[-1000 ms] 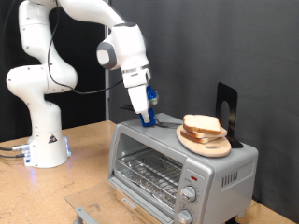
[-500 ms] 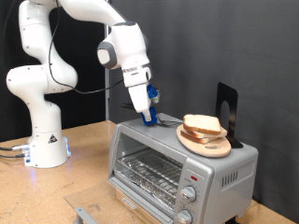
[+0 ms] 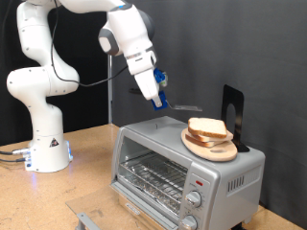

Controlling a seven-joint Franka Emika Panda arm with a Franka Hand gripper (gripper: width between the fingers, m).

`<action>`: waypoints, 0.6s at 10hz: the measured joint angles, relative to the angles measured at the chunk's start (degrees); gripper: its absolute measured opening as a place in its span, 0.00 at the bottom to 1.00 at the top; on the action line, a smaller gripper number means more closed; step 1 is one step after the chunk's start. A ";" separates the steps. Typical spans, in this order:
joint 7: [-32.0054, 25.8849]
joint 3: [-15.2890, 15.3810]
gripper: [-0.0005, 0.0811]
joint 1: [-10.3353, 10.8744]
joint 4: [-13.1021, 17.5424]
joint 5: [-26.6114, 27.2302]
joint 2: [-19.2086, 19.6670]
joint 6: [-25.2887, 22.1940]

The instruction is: Make a piece of toast with the oven

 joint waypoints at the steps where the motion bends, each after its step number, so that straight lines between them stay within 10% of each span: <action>1: -0.34 -0.71 0.48 0.00 0.63 0.00 -0.94 -2.78; 6: 3.34 -2.36 0.48 -1.19 -0.86 5.44 -2.42 1.50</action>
